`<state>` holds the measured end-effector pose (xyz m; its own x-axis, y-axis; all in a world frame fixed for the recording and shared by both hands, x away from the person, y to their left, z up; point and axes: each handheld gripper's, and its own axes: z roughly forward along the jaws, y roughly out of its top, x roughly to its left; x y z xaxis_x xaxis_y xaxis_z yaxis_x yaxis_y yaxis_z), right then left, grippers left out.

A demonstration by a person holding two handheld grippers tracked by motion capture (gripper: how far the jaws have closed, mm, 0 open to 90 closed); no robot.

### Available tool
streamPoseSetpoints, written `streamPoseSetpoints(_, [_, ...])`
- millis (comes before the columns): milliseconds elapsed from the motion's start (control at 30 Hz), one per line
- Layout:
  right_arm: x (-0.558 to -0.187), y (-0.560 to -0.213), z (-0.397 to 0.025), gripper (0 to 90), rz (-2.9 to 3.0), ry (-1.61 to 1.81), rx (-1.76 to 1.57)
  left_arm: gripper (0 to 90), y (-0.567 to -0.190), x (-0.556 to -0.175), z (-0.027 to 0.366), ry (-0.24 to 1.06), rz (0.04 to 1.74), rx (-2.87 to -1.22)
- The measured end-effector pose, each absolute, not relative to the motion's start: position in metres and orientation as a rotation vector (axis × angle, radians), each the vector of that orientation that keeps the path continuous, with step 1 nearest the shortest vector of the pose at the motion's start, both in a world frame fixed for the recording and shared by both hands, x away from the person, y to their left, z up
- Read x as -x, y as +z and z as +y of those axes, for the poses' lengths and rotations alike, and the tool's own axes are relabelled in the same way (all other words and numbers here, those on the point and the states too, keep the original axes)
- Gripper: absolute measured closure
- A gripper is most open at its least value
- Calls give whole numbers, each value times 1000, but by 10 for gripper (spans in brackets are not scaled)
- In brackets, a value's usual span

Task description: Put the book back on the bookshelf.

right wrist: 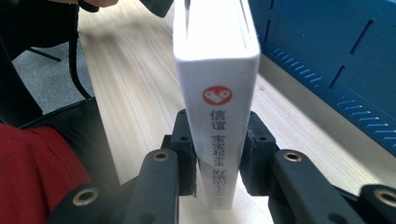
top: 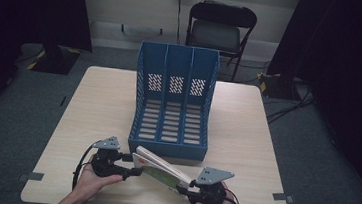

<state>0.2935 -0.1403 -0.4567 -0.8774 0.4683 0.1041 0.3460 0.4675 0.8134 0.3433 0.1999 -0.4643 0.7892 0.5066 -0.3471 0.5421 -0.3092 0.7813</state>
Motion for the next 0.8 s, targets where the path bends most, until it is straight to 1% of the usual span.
streamPoseSetpoints(33, [-293,-457,-140,702,2575,1380,-718,325,-465,-344,198,-49,770,-1972])
streamPoseSetpoints(233, [-291,-457,-133,686,2590,1374,-682,314,-468,-350,194,-27,785,-1989])
streamPoseSetpoints(300, [-292,-461,-128,639,2585,1391,-713,320,-469,-350,193,-28,785,-1987])
streamPoseSetpoints(367, [-292,-464,-123,612,2581,1372,-719,314,-468,-349,192,-13,784,-1996])
streamPoseSetpoints(433, [-292,-465,-120,612,2574,1367,-717,315,-468,-348,192,-20,786,-1995])
streamPoseSetpoints(467, [-292,-464,-119,618,2568,1374,-721,318,-468,-348,193,-24,791,-1991])
streamPoseSetpoints(533, [-297,-462,-115,664,2526,1438,-737,327,-468,-349,193,-20,787,-1989])
streamPoseSetpoints(667, [-301,-462,-107,659,2516,1453,-740,326,-467,-348,193,-21,787,-1992])
streamPoseSetpoints(767, [-300,-464,-103,736,2505,1417,-719,351,-467,-348,195,-25,801,-1971])
streamPoseSetpoints(800, [-300,-464,-104,736,2504,1413,-722,362,-467,-348,195,-23,798,-1974])
